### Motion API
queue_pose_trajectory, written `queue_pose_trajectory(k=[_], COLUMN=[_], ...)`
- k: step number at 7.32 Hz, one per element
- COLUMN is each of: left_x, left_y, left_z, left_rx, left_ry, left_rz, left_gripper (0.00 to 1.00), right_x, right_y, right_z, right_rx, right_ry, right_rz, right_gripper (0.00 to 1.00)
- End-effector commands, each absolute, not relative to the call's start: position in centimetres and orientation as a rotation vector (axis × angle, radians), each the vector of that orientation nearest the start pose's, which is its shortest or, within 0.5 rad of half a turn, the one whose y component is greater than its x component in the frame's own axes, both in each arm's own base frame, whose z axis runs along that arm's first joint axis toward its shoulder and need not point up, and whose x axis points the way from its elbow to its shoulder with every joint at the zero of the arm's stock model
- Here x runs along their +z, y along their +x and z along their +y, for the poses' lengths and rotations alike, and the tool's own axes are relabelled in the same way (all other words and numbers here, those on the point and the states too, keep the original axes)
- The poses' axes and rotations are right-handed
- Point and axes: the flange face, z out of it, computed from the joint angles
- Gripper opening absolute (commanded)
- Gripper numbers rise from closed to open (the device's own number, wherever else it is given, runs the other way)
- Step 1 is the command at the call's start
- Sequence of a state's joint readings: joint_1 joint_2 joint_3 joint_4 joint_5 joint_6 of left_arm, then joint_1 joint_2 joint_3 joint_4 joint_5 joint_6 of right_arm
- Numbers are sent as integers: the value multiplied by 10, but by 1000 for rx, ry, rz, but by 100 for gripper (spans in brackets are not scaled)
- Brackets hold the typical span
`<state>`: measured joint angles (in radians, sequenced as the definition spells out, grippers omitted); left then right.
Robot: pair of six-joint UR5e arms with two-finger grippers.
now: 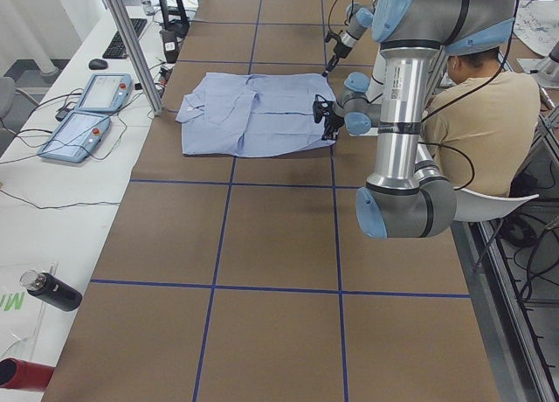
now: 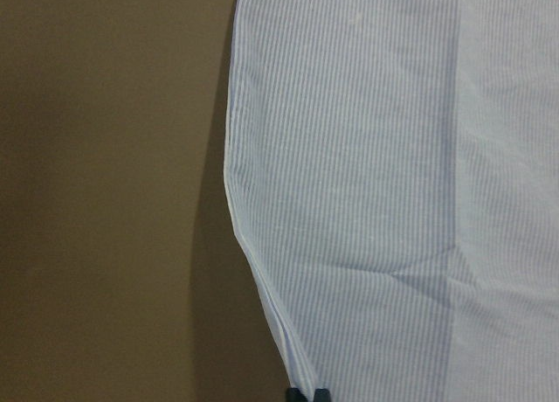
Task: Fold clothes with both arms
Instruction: 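Lower both grippers onto the hem corners and grasp, then lift both hem corners and carry them toward the collar, folding the shirt in half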
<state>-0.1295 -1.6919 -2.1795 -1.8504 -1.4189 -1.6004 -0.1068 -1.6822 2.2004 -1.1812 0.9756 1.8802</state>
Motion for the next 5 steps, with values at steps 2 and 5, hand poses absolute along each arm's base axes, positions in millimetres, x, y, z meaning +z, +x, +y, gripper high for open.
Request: queue_pose_trajectory(k=[2, 5], left_x=[174, 166], left_y=[330, 292], left_z=[-181, -202], left_rx=[-139, -154], left_ry=[67, 34], left_rz=[1191, 1151], left_gripper=[0, 0], right_x=[229, 203], right_y=[-308, -257], right_z=[-152, -187], right_rx=[425, 425], right_ry=[195, 101], right_rz=[-1054, -1029], right_gripper=[0, 0])
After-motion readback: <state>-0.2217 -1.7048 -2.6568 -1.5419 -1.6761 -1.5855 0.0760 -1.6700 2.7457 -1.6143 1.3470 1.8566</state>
